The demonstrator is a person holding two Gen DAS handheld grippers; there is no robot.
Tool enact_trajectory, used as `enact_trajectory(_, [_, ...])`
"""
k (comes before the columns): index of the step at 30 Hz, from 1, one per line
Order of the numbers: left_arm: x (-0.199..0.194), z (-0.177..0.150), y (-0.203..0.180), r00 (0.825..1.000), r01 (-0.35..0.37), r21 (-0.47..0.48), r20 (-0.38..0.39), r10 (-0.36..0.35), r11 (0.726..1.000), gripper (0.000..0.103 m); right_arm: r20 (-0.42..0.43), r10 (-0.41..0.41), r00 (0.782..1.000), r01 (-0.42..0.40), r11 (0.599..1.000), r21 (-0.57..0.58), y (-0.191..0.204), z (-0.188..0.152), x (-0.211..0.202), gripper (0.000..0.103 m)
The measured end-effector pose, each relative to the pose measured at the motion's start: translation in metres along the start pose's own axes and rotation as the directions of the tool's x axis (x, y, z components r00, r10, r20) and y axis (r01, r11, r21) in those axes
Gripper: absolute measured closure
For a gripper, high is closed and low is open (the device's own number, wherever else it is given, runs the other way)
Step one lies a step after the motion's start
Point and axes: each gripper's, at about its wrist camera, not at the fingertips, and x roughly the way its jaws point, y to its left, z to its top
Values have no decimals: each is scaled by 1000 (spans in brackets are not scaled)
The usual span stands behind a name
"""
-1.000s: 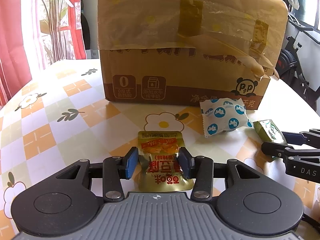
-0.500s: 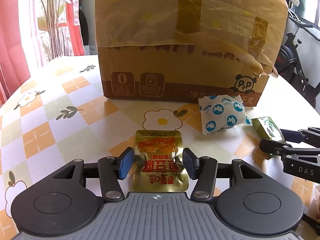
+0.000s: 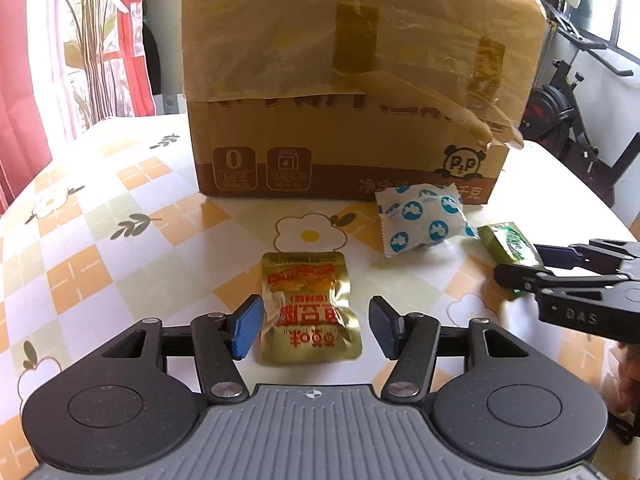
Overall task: Organize snacks
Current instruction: 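Close the left gripper on the gold bag, adjusting its grip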
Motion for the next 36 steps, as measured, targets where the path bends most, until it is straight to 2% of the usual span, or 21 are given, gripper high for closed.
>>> enact_trajectory(1, [-2, -1, 1, 1000, 6, -6, -2, -6, 1000, 36, 0, 0, 1000, 0, 1000, 1, 0, 0, 0, 54])
enact_trajectory(9, [-1, -8, 0, 999, 9, -17, -33, -10, 1000, 35, 2, 4, 1000, -4, 1000, 8, -1, 0, -2, 54])
enact_trajectory(15, [12, 0, 1, 999, -44, -18, -30, 43, 999, 35, 2, 9, 1000, -10, 1000, 14, 0, 0, -2, 54])
enact_trajectory(19, [19, 4, -1, 997, -79, 19, -21, 79, 997, 34, 2, 10, 1000, -10, 1000, 13, 0, 0, -2, 54])
enact_trajectory(30, [31, 10, 0, 995, -99, 12, -6, 99, 995, 30, 0, 11, 1000, -11, 1000, 10, 0, 0, -2, 53])
enact_trajectory(32, [31, 9, 0, 995, -96, 17, 6, 95, 995, 33, -1, 10, 1000, -10, 1000, 10, 1, 0, -2, 53])
enact_trajectory(33, [31, 8, -1, 996, -88, 24, 14, 87, 996, 47, -1, 11, 1000, -11, 1000, 11, 0, 0, -2, 53])
enact_trajectory(34, [29, 8, -2, 997, -74, 35, 24, 73, 997, 53, 0, 12, 1000, -12, 1000, 12, 0, 0, -2, 53])
enact_trajectory(36, [27, 7, -2, 998, -62, 39, 23, 61, 997, 56, 0, 15, 1000, -15, 1000, 16, 0, 0, -2, 53])
